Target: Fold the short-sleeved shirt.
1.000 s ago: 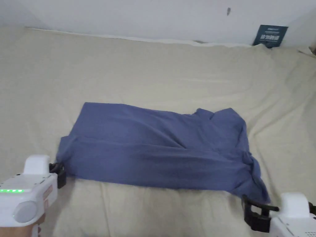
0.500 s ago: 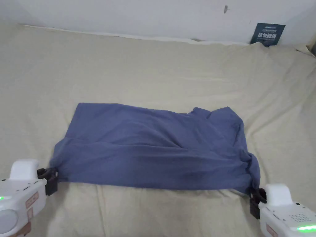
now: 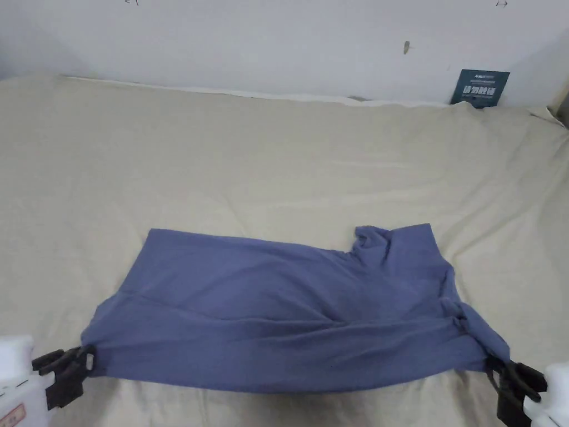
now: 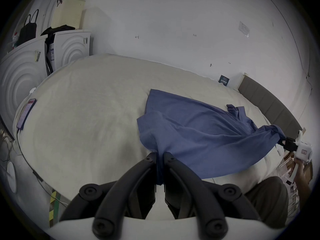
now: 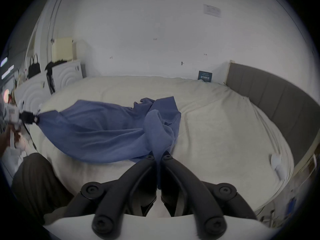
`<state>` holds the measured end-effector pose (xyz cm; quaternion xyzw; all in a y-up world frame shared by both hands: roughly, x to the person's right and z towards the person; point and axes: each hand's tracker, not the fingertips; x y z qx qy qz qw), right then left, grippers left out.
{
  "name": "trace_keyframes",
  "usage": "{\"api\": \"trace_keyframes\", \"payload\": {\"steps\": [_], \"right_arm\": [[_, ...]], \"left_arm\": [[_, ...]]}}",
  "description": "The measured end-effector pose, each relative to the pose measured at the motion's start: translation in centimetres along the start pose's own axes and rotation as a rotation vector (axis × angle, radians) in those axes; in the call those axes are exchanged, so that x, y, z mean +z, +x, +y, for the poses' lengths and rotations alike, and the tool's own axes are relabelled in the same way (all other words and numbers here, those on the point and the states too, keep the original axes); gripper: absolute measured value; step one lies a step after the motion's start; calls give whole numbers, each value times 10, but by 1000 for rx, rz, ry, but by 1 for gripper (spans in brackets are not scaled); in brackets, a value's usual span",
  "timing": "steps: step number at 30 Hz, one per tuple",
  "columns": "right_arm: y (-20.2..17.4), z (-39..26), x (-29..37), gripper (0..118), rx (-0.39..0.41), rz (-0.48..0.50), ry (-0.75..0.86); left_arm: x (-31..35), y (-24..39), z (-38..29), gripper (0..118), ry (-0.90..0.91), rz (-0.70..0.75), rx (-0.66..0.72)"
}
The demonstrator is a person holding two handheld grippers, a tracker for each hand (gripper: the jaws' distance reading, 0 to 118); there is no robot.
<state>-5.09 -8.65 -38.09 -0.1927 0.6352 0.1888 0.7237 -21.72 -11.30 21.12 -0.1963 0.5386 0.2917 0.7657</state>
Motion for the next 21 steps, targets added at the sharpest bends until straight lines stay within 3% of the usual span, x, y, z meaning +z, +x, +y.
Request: {"api": "trace_keyframes", "payload": {"steps": [3, 6, 7, 8, 9, 10, 11, 13, 16, 17, 21], "right_arm": [[6, -36, -3, 3, -27, -23, -91], [25, -73, -27, 5, -105, 83, -123], [32, -82, -33, 12, -168, 114, -146], [27, -82, -33, 31, -206, 69, -158], [26, -82, -33, 74, -227, -22, -185], [23, -80, -29, 98, -234, -90, -202], [20, -74, -18, 104, -238, -151, -159], [2, -50, 13, 104, -222, -159, -25], [-26, -16, 45, 104, -72, -145, 149], [-37, -2, 54, 104, -33, -158, 199], [-71, 43, 67, 104, 81, -126, 377]], "left_arm": [[7, -1, -27, 6, -47, 9, -8], [-3, 0, -54, 6, -66, 22, 5], [-6, -5, -59, 8, 35, 81, 2], [-8, -4, -61, 14, 41, 86, 11], [-10, -4, -61, 47, 25, 98, 25], [-9, -5, -60, 84, 12, 113, 28], [-4, -2, -61, 104, 19, 104, 27], [12, 3, -58, 104, 98, 111, -4], [44, 33, -46, 104, 311, 262, -162], [55, 45, -39, 104, 381, 247, -206], [80, 93, -5, 103, 506, 281, -195]]}}
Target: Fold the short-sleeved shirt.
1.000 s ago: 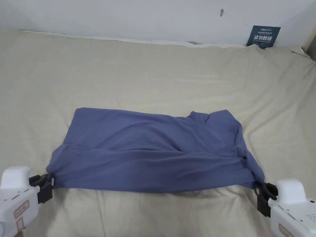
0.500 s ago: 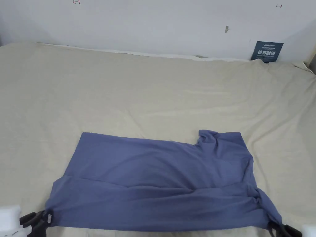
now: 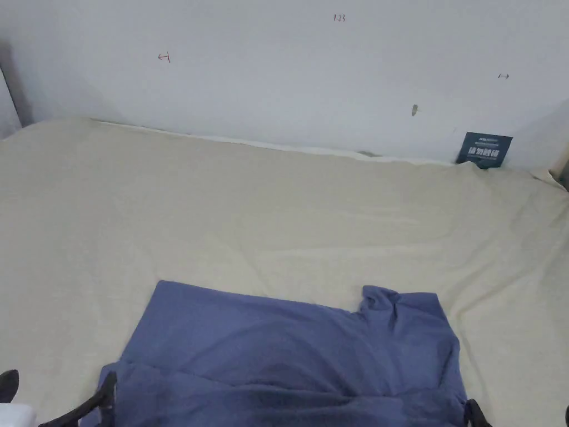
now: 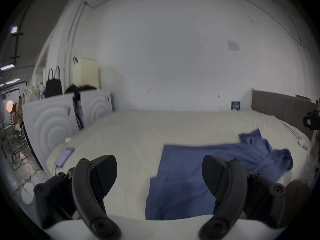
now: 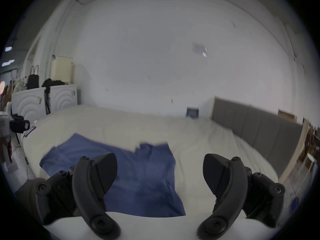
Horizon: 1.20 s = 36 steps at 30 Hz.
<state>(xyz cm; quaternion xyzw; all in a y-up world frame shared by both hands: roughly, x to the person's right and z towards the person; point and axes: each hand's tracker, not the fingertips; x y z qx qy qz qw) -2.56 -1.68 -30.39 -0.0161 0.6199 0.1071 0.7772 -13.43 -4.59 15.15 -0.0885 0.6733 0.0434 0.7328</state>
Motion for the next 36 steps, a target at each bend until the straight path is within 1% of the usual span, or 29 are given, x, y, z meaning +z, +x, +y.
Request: {"api": "trace_keyframes", "payload": {"steps": [1, 2, 3, 4, 5, 6, 7, 8, 9, 10, 12, 14, 15, 17, 18, 19, 22, 23, 24, 25, 26, 27, 28, 29, 30, 32, 33, 34, 36], "right_arm": [[-8, 10, -2, 104, 20, -4, 28], [-15, 19, -5, 104, 40, -8, 35], [-22, 25, -8, 102, 44, -17, 30], [-28, 30, -9, 95, 42, -23, 40], [-30, 34, -10, 76, 28, -9, 55], [-33, 37, -10, 18, 8, 17, 66], [-34, 39, -11, 1, -11, 67, 60], [-36, 41, -15, 1, -12, 116, 54], [-47, 37, -13, 1, 10, 62, 65], [-54, 36, -12, 1, 26, 54, 84], [-58, 38, -13, 1, 41, 107, 70], [-64, 34, -17, 1, 48, 108, 64], [-53, 39, -20, 1, 50, 119, 52], [-56, 32, -27, 1, 58, 128, 27], [-57, 28, -31, 1, 59, 127, 19], [-47, 28, -37, 1, 54, 131, 2], [-47, 11, -50, 1, 33, 128, -48], [-41, 11, -55, 1, 30, 126, -63], [-41, 6, -58, 1, 33, 125, -74], [-40, 0, -63, 1, 38, 123, -92], [-40, -5, -67, 1, 42, 121, -105], [-36, -7, -71, 1, 44, 122, -116], [-34, -11, -76, 1, 45, 123, -130], [-33, -16, -81, 1, 46, 119, -148], [-31, -20, -85, 1, 46, 114, -161], [-27, -24, -91, 1, 40, 110, -173], [-24, -26, -93, 1, 32, 110, -181], [-22, -29, -96, 1, 20, 109, -191], [-17, -30, -99, 1, 14, 105, -203]], "left_arm": [[-3, 5, 5, 99, 14, 6, -14], [-6, 9, 9, 90, 29, 39, -48], [-6, 14, 14, 60, 40, 54, -70], [-6, 20, 19, 30, 58, 68, -86], [-7, 25, 23, 10, 50, 77, -85], [-10, 28, 27, 10, 38, 64, -70], [-11, 29, 28, 10, 21, 40, -26], [-10, 27, 29, 10, 8, 9, 4], [-11, 28, 29, 10, 16, -14, 2], [-14, 29, 31, 10, 18, 6, -16], [-20, 27, 31, 8, 12, -14, -27], [-35, 21, 30, 8, -33, -62, 25], [-43, 18, 29, 7, -40, -59, 26], [-69, 9, 27, 6, -99, -112, 39], [-85, 5, 25, 6, -121, -101, 46], [-104, 2, 23, 6, -170, -92, 35], [-170, -6, 14, 6, -300, -152, 41], [-192, -7, 9, 6, -324, -135, 50], [-210, -9, 7, 6, -351, -119, 24], [-231, -12, 6, 15, -366, -146, 26], [-255, -14, 3, 47, -398, -203, 92], [-274, -16, 1, 105, -448, -220, 142], [-295, -16, -2, 118, -527, -236, 155], [-312, -18, -9, 118, -590, -250, 165], [-332, -20, -17, 118, -520, -233, 133], [-361, -17, -23, 118, -558, -178, 51], [-373, -17, -27, 118, -566, -195, 16], [-359, -11, -21, 118, -591, -208, -28], [-371, -9, -27, 117, -660, -209, -66]]}}
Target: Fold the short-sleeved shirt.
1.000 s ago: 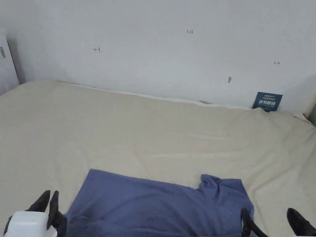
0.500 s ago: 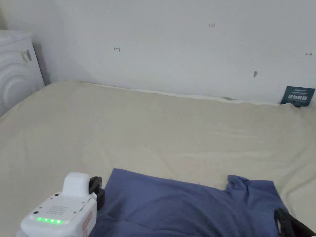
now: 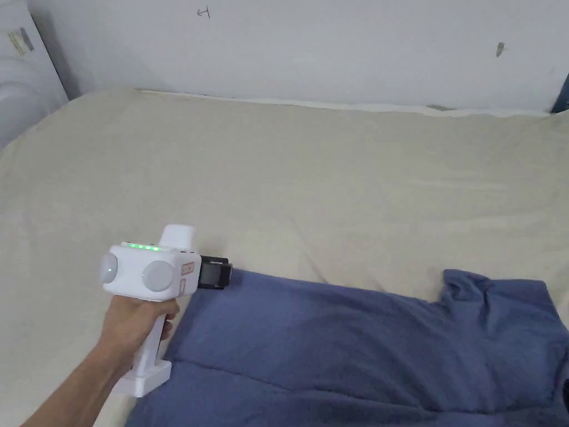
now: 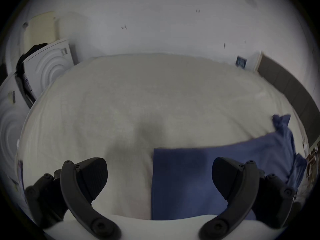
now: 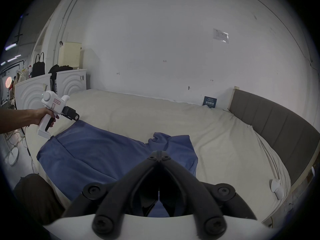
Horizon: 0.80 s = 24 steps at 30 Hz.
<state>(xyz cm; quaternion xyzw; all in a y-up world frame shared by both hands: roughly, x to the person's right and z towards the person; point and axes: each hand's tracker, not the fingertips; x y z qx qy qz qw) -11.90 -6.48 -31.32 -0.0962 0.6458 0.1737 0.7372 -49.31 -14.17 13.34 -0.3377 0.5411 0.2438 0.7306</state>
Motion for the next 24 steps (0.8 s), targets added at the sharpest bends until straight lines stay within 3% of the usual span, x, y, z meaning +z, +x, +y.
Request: {"api": "trace_keyframes", "payload": {"steps": [4, 6, 7, 9, 11, 12, 13, 15, 16, 18, 21, 24], "right_arm": [[9, -2, -9, 1, -1, 2, -19], [11, -3, -13, 1, 43, -11, -34], [12, -2, -16, 1, 41, -8, -38], [21, -4, -23, 1, 19, 23, -49], [28, -6, -36, 2, 19, 10, -65], [32, -6, -44, 14, 19, -1, -72], [40, -5, -54, 36, 18, 0, -88], [54, -1, -85, 106, -11, 12, -194], [63, 2, -104, 115, -27, 2, -251], [81, 5, -138, 115, -28, 8, -240], [96, 17, -197, 115, -14, -32, -338], [113, 9, -258, 114, -25, 7, -458]], "left_arm": [[-27, 8, -3, 107, -16, -1, -71], [-40, 4, -11, 69, -34, 15, -14], [-32, 2, -12, 63, 23, 24, 23], [-21, -1, -9, 2, 40, -12, 72], [10, 17, -15, 2, 86, -57, 124], [17, 21, -15, 2, 129, -54, 65], [24, 25, -17, 2, 117, -36, 49], [18, 5, -16, 2, 135, -73, 64], [22, 3, -16, 2, 142, -77, 69], [29, 16, -13, 2, 146, -66, 49], [30, 17, -12, 2, 160, -63, 6], [27, 12, -16, 2, 154, -76, 37]]}}
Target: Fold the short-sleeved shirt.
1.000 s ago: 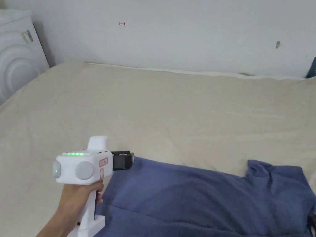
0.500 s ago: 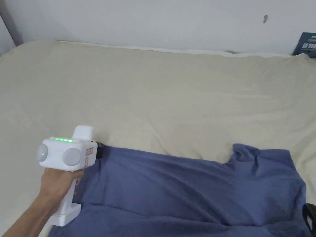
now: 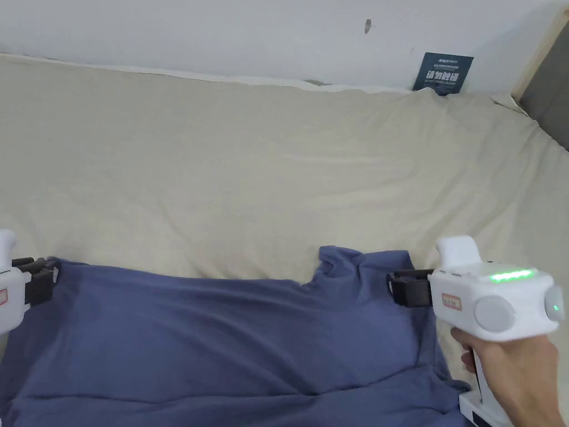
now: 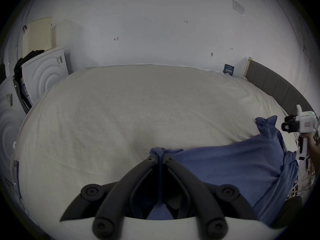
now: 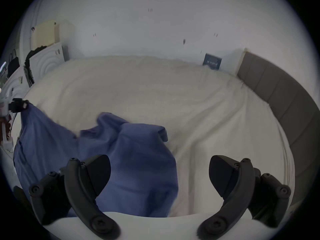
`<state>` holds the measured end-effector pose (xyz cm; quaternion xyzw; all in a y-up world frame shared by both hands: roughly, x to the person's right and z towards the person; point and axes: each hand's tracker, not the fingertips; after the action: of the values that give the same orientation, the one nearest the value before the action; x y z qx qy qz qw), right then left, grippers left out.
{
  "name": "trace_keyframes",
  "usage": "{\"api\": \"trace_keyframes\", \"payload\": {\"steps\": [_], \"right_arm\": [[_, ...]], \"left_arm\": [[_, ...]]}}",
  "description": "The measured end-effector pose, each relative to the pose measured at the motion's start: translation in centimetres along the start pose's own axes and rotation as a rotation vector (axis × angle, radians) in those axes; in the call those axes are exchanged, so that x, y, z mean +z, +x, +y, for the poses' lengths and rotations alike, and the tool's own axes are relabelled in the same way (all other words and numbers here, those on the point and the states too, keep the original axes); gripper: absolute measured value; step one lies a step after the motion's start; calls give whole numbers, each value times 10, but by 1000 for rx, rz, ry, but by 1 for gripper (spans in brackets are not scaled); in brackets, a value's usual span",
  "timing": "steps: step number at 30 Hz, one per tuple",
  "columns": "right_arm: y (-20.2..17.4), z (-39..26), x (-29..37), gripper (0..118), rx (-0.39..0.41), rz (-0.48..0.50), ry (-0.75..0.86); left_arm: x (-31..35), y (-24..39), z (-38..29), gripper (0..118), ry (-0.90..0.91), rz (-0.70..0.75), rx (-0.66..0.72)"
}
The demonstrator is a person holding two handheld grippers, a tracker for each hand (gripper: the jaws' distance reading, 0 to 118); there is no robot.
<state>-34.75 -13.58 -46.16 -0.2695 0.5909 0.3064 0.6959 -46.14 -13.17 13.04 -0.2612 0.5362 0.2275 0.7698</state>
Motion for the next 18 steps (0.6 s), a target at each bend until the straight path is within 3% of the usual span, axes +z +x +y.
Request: {"api": "trace_keyframes", "payload": {"steps": [4, 5, 6, 7, 8, 9, 11, 18], "right_arm": [[3, 15, -41, 109, -30, 125, -144], [0, 15, -49, 98, -12, 61, -146], [-2, 14, -54, 61, 10, 29, -157], [-4, 10, -55, 47, 13, 49, -155], [-2, 9, -53, 47, -20, 106, -135], [-3, 8, -47, 41, -34, 45, -92], [1, 7, -36, 4, 0, 22, -68], [10, 10, 30, 4, 14, 42, 82]], "left_arm": [[-1, 0, -2, 2, -12, 1, -8], [-1, -1, -2, 2, -9, 11, -26], [-1, -3, -5, 2, -13, 9, -24], [-1, -4, -6, 2, -17, 10, -21], [-2, -5, -7, 2, -22, 9, -20], [-3, -6, -7, 2, -26, 7, -17], [4, -1, -10, 2, -26, 3, -16], [25, -6, -8, 2, 51, -27, 82]]}}
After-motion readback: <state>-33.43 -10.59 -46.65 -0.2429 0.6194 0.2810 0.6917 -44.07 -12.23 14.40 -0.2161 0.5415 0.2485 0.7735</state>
